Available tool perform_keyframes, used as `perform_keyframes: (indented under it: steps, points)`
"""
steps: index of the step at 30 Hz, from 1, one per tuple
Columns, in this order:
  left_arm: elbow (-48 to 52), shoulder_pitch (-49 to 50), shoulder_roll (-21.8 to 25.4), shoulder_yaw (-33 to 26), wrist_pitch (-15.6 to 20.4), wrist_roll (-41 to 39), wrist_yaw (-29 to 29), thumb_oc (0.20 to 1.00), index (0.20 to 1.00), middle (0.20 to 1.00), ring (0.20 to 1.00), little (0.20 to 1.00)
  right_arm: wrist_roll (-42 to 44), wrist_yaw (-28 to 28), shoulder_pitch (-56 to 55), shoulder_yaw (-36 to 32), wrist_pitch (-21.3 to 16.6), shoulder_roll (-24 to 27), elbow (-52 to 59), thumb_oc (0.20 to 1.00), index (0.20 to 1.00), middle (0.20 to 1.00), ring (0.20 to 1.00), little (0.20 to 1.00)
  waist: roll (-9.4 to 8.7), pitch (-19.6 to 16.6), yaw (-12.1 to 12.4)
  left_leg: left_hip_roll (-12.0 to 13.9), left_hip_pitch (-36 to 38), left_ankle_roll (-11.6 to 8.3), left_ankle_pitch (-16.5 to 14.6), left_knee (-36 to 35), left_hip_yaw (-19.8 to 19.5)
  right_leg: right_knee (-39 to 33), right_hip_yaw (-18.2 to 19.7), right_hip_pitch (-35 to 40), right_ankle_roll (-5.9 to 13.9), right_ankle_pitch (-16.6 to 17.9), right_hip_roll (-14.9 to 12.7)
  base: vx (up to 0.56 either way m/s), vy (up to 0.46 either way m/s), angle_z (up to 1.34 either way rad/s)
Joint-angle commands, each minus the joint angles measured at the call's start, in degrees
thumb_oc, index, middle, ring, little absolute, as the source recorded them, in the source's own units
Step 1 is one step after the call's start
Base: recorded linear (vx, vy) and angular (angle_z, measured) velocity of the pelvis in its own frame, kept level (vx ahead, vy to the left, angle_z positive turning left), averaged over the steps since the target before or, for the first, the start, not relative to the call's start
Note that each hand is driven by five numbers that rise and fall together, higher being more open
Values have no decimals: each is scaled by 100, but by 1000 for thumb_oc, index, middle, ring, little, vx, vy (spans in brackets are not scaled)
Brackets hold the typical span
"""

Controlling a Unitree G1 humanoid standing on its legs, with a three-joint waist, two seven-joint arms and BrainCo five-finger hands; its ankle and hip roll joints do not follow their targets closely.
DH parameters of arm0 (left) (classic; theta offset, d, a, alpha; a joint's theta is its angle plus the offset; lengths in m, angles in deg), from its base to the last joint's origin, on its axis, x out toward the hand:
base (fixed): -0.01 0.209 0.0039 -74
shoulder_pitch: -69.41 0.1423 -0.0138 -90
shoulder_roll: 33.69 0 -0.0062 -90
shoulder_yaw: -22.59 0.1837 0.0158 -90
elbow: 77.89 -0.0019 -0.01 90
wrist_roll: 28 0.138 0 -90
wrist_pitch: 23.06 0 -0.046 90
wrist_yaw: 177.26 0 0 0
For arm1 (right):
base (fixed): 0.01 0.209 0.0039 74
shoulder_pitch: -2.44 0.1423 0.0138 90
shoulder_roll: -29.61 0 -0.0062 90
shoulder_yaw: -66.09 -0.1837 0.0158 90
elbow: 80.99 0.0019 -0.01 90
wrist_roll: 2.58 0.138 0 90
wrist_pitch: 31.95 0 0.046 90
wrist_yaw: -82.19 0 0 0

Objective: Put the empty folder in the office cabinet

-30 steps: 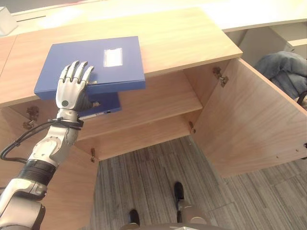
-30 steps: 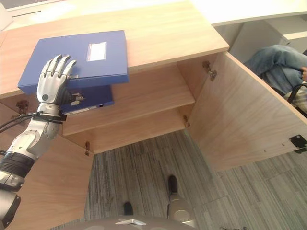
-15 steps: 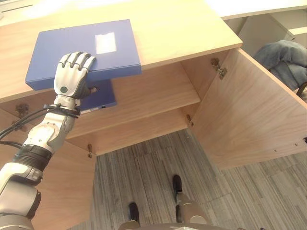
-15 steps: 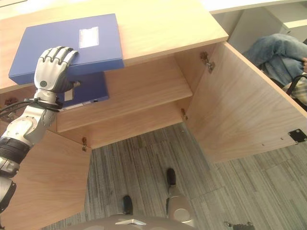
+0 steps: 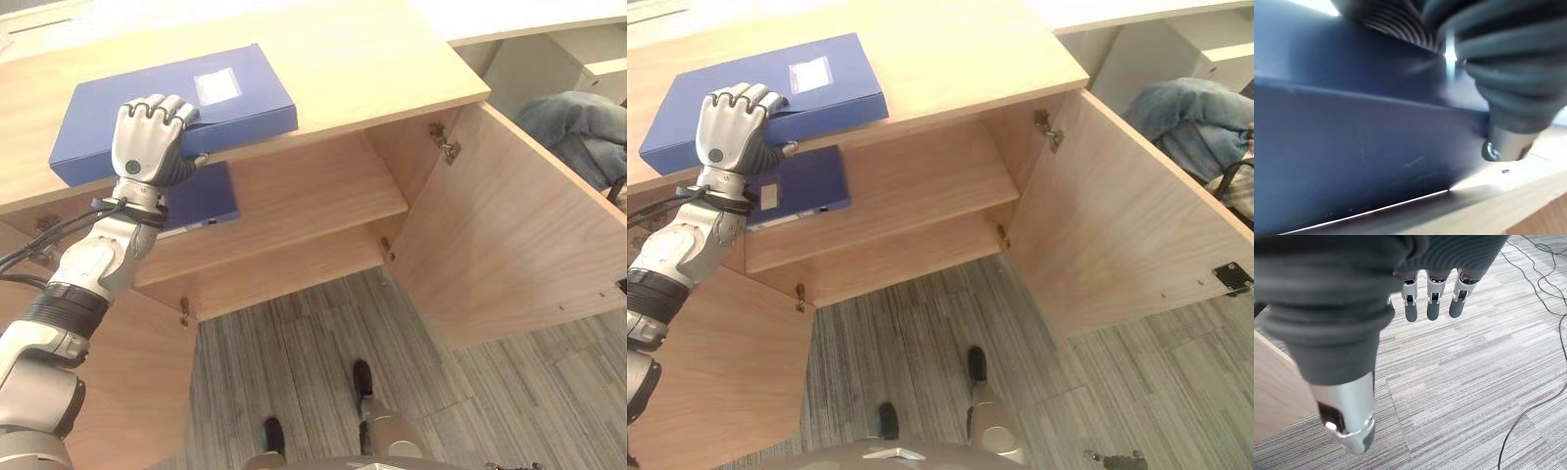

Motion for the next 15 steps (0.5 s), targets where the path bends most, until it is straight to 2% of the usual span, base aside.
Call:
perform_keyframes:
  steps: [1,2,7,11,15]
  points:
    - [4,403,158,-439,120,-276,-68,200,200,200,200,200,191,-114,-34,60,71,54,-78,1000,1000,1000,1000,1000,-234,-280,-68,-172,-462,-3,-291,-58,39,-25,-267,231,607,-552,-482,0,0,0]
    - [18,427,159,-457,119,-276,-72,200,200,200,200,200,190,-114,-39,67,72,60,-76,1000,1000,1000,1000,1000,-232,-273,-72,-172,-446,-3,-295,-58,41,-25,-265,246,608,-555,-482,-8,10,3]
    - [504,841,-210,-1291,272,-1242,130,200,200,200,200,200,142,-42,49,53,139,2,-46,1000,1000,1000,1000,1000,-161,-582,23,-239,14,90,-402,-58,5,-25,-254,657,598,-671,-482,-2,3,1]
    - [752,929,-306,-1587,311,-1552,201,200,200,200,200,200,142,-41,157,89,166,-2,3,1000,1000,1000,1000,1000,-122,-637,66,-272,149,131,-417,-58,-17,-25,-240,786,598,-686,-477,-19,15,-3]
    - [1367,1093,-587,-2132,546,-2363,373,200,200,200,200,200,148,-12,360,186,180,-39,217,1000,1000,1000,1000,1000,-64,-774,157,-394,436,225,-477,-58,-56,-25,-175,1069,584,-693,-539,-11,17,-2]
